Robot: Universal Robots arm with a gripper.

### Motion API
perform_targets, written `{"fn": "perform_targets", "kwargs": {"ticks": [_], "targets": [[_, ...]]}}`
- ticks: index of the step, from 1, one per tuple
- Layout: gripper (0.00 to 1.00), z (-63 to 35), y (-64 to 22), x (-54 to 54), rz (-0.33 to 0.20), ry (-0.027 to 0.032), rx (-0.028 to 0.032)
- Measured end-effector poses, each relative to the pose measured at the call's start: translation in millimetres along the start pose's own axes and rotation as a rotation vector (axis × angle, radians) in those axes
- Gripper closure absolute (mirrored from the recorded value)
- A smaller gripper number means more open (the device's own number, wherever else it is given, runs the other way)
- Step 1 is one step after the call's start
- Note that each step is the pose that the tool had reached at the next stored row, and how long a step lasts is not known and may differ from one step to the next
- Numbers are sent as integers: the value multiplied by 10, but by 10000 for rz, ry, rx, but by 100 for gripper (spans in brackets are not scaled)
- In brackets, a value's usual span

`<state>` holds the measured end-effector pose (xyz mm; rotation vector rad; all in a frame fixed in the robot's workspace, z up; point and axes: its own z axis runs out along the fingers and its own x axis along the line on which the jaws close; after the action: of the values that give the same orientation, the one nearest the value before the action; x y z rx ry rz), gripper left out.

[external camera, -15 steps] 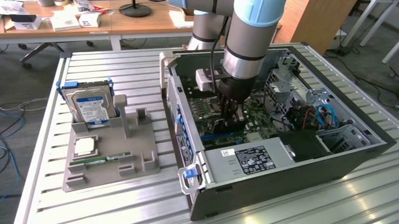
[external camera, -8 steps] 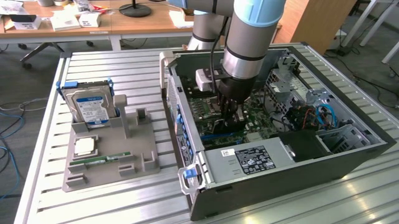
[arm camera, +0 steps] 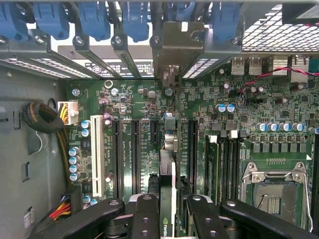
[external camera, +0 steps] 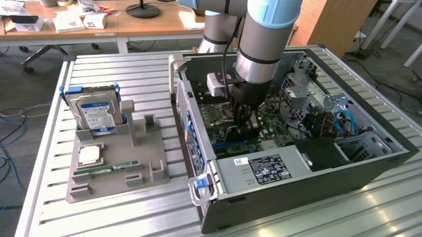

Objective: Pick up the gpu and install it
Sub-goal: 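Insert the gpu into the slot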

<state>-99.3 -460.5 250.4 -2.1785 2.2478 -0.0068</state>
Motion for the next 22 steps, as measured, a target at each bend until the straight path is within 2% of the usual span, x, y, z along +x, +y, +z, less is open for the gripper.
{"fn": "perform_targets", "kwargs": {"ticks": [16,22], "targets": [[74,-13,0,0,0,0,-1],[74,-13,2,0,0,-1,24]]}}
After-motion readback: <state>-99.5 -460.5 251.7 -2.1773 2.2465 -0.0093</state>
